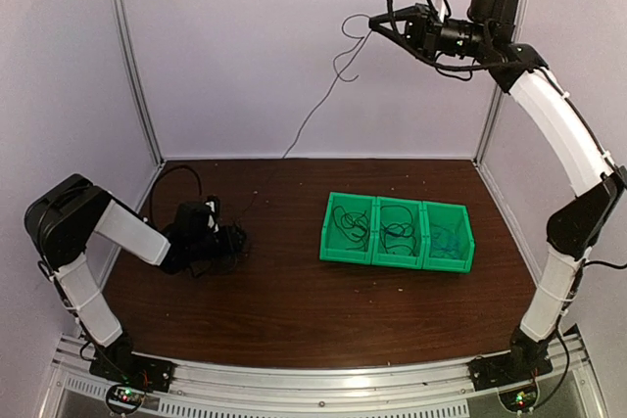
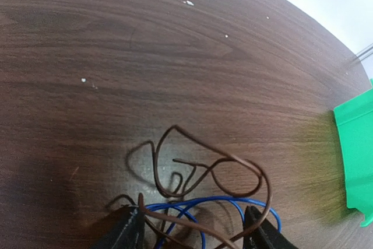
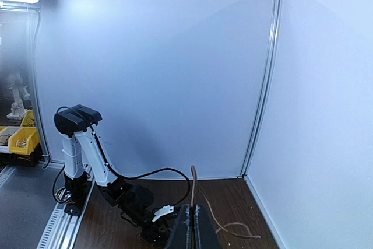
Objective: Untangle the cables
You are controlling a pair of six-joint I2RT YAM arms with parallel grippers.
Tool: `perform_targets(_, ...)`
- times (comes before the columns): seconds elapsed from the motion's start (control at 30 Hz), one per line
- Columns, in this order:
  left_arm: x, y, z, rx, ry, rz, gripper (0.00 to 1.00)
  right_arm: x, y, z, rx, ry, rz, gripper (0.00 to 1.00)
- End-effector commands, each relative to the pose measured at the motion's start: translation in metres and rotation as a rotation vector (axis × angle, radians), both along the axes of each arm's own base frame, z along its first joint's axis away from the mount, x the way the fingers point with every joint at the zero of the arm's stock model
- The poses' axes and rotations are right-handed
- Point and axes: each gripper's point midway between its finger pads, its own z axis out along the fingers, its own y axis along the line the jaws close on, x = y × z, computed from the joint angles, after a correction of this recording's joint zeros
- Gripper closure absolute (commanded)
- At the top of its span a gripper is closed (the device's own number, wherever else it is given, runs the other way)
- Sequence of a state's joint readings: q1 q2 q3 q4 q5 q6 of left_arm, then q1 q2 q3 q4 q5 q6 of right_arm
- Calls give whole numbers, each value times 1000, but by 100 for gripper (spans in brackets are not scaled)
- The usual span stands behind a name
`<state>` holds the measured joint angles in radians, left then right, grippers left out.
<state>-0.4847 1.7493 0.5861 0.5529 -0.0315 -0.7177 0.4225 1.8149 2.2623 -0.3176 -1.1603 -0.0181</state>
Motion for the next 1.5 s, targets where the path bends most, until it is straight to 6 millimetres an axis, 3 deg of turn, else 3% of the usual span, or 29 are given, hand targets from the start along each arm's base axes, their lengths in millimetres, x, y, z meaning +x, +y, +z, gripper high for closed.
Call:
perform_targets(0.0,-28,26,-38,107,139,41,41,-22,-24,40,58,-95,-15,100)
perform_targets(0.13,-36,29,-38,139,135,13,40,-8,-65,68,81,-198,-164,100)
perform_targets(0.27,-40,27,-21,136,65,-39,38,17,-99,69,60,-227,-313,100)
perform_targets(0.47,-38,20,10,118,-54,-95,37,26,-102,63,69,-198,-334,100)
perform_targets(0.6,-37,19,16,128,-72,-111,37,29,-105,69,82,-211,-359,100)
perform_targets(0.7,-40,21,14,181,-77,-134,37,25,-116,86,105,-254,-401,100)
perform_targets(0.83,-48,23,22,264,-160,-151,35,32,-163,112,128,-329,-557,100)
perform_targets(0.97,-55,21,40,238,-267,-151,30,37,-202,119,135,-336,-641,100)
perform_targets(1.07,-56,18,50,237,-307,-155,20,31,-200,121,154,-313,-603,100)
perform_targets(1.27,-56,11,88,162,-411,-159,20,39,-183,103,134,-265,-550,100)
perform_targets(1.43,-51,15,111,157,-401,-116,20,46,-180,92,119,-245,-551,100)
perform_targets(1.47,-50,15,114,162,-392,-108,20,44,-172,90,119,-239,-531,100)
